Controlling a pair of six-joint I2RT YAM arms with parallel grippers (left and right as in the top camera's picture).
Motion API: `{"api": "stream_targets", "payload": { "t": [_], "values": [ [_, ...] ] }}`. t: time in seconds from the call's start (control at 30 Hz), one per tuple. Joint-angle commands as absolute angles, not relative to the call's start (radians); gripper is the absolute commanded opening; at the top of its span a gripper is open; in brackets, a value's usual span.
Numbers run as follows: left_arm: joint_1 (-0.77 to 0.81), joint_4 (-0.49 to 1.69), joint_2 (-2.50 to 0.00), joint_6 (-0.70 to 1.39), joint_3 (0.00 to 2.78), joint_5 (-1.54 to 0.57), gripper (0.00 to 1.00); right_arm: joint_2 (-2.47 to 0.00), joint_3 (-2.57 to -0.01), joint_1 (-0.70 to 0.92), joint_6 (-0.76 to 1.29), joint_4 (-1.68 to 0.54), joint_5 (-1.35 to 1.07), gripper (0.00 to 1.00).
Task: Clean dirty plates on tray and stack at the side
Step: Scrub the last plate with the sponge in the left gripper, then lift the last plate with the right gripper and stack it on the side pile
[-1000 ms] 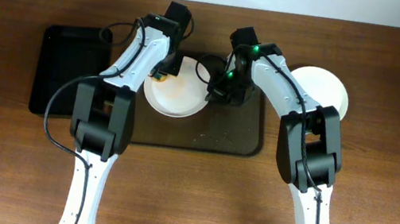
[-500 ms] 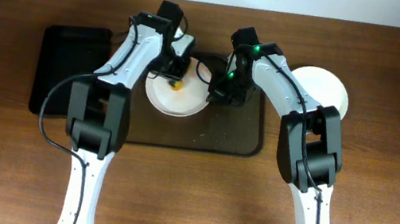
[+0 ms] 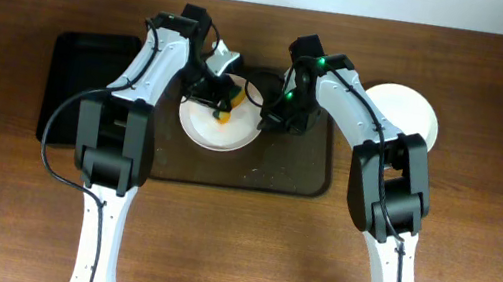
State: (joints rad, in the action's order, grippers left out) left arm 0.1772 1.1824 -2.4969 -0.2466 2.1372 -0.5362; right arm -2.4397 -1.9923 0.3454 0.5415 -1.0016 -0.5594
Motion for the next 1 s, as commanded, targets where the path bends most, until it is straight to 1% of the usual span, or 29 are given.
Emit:
{"api": "stream_targets", "payload": {
  "t": [0.0,0.1,0.13,0.17,0.2,0.27,0.33,0.37,0.43,0.47,0.57,0.6,0.67,0.7,0.73,0.77,0.8,0.83,0.87,0.9,0.93,0.97],
  "values": [
    [0.173,1.107,-2.508,-0.017,2.135,-0.328,0.00,-2.442,-1.986,0.340,0.534,-1.003,-0.561,0.04],
    [0.173,1.135,-2.508,0.124,2.135,-0.030,0.00,-2.442,-1.986,0.340,0.534,-1.003,-0.561,0.04],
    [0.173,1.146,-2.508,0.131,2.135,0.016,0.00,-2.442,-1.986,0.340,0.534,-1.003,-0.561,0.04],
    [0.173,1.183,-2.508,0.179,2.135,0.138,0.00,-2.442,-1.986,0.340,0.534,-1.002,-0.561,0.04],
    [0.176,1.210,-2.508,0.213,2.135,0.207,0.00,-2.442,-1.986,0.340,0.534,-1.003,-0.561,0.04],
    [0.176,1.255,-2.508,0.220,2.135,0.246,0.00,-2.442,-1.986,0.340,0.534,-1.002,-0.561,0.04],
    [0.178,1.288,-2.508,0.214,2.135,0.150,0.00,-2.442,-1.986,0.340,0.531,-1.003,-0.561,0.04],
    [0.178,1.288,-2.507,0.129,2.135,-0.025,0.00,-2.442,-1.986,0.340,0.530,-1.003,-0.561,0.04],
    [0.166,1.272,-2.507,-0.144,2.135,-0.603,0.00,-2.442,-1.986,0.340,0.530,-1.003,-0.561,0.04],
    [0.152,1.248,-2.507,-0.163,2.135,-0.746,0.00,-2.442,-1.986,0.340,0.527,-1.003,-0.561,0.04],
    [0.090,1.231,-2.507,-0.142,2.136,-0.769,0.00,-2.442,-1.986,0.340,0.519,-1.007,-0.547,0.04],
    [0.058,1.232,-2.507,-0.125,2.144,-0.813,0.00,-2.442,-1.986,0.340,0.519,-1.007,-0.510,0.04],
    [-0.002,1.232,-2.507,-0.126,2.181,-0.984,0.00,-2.442,-1.986,0.343,0.500,-1.006,-0.422,0.04],
    [-0.037,1.235,-2.507,-0.126,2.213,-1.023,0.00,-2.442,-1.986,0.347,0.474,-1.001,-0.406,0.04],
    [-0.056,1.242,-2.507,-0.126,2.237,-1.032,0.00,-2.442,-1.986,0.348,0.467,-0.995,-0.406,0.08],
    [-0.069,1.247,-2.507,-0.126,2.254,-1.028,0.00,-2.442,-1.986,0.352,0.467,-0.978,-0.406,0.13],
    [-0.075,1.248,-2.507,-0.126,2.257,-1.004,0.00,-2.442,-1.986,0.356,0.462,-0.940,-0.406,0.21],
    [-0.073,1.252,-2.507,-0.126,2.257,-0.958,0.00,-2.442,-1.986,0.362,0.459,-0.914,-0.406,0.25],
    [-0.067,1.264,-2.507,-0.126,2.257,-0.891,0.00,-2.442,-1.986,0.367,0.459,-0.895,-0.406,0.25],
    [-0.055,1.282,-2.507,-0.126,2.257,-0.826,0.00,-2.442,-1.986,0.374,0.459,-0.886,-0.406,0.24],
    [-0.047,1.291,-2.507,-0.126,2.257,-0.789,0.00,-2.442,-1.986,0.379,0.459,-0.885,-0.406,0.17],
    [-0.032,1.304,-2.507,-0.125,2.257,-0.715,0.00,-2.442,-1.986,0.385,0.453,-0.885,-0.406,0.04]
  ]
}}
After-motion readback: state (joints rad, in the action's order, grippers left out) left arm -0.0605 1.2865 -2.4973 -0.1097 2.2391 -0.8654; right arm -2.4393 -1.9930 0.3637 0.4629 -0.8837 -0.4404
